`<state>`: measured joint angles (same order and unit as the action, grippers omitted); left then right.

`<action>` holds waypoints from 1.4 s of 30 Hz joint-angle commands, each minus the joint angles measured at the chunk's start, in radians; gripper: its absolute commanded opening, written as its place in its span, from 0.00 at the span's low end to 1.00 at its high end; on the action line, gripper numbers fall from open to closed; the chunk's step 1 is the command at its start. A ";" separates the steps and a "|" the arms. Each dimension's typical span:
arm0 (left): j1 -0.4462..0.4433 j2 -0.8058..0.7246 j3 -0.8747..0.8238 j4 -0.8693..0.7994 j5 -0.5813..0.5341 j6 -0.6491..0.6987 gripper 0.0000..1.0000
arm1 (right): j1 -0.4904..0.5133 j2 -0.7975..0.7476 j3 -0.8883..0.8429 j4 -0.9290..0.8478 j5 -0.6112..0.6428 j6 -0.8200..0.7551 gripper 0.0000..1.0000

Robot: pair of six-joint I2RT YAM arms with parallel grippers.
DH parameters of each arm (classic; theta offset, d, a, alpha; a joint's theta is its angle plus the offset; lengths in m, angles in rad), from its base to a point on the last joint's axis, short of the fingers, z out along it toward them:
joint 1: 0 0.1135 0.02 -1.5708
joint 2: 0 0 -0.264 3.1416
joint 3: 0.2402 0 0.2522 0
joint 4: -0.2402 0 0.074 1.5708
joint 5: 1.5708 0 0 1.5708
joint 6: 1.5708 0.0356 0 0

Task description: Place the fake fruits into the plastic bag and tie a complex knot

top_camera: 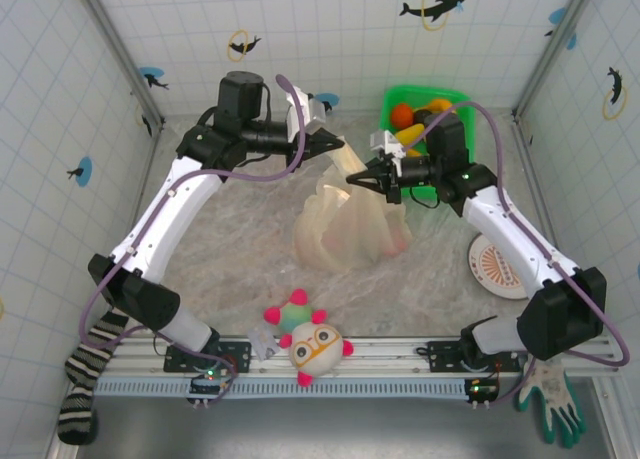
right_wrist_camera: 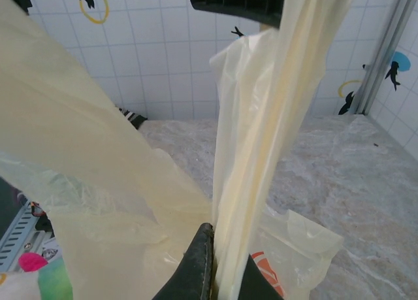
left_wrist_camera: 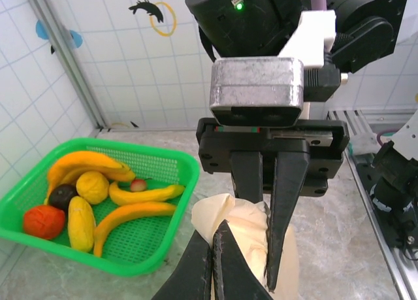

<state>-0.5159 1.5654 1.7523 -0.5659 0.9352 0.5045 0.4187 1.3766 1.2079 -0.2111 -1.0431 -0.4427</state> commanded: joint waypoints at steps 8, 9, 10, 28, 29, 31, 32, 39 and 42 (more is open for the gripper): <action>0.033 -0.026 0.004 0.143 0.004 -0.064 0.04 | -0.026 -0.035 -0.090 -0.020 -0.008 0.010 0.00; 0.037 -0.029 -0.004 0.151 0.004 -0.073 0.09 | -0.033 -0.037 -0.095 0.003 -0.012 0.033 0.00; 0.042 -0.037 -0.016 0.158 0.004 -0.083 0.23 | -0.038 -0.040 -0.101 0.029 -0.015 0.058 0.00; 0.154 -0.532 -0.775 0.619 0.114 -0.340 0.88 | -0.092 -0.073 -0.130 0.117 -0.020 0.117 0.00; 0.131 -0.514 -0.775 0.620 0.114 -0.330 0.89 | -0.090 -0.073 -0.130 0.122 -0.017 0.123 0.00; 0.092 -0.475 -0.770 0.620 0.123 -0.313 0.93 | -0.090 -0.077 -0.133 0.129 -0.012 0.129 0.00; 0.076 -0.457 -0.768 0.620 0.123 -0.305 0.95 | -0.090 -0.080 -0.135 0.131 -0.009 0.130 0.00; 0.020 -0.369 -0.766 0.638 0.162 -0.294 0.95 | -0.086 -0.090 -0.148 0.159 -0.005 0.149 0.00; -0.003 -0.348 -0.771 0.638 0.168 -0.287 0.92 | -0.086 -0.093 -0.149 0.162 -0.004 0.149 0.00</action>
<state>-0.4976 1.2053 0.9859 0.0368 1.0527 0.2050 0.3321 1.3167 1.0775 -0.0944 -1.0428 -0.3046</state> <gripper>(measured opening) 0.923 0.056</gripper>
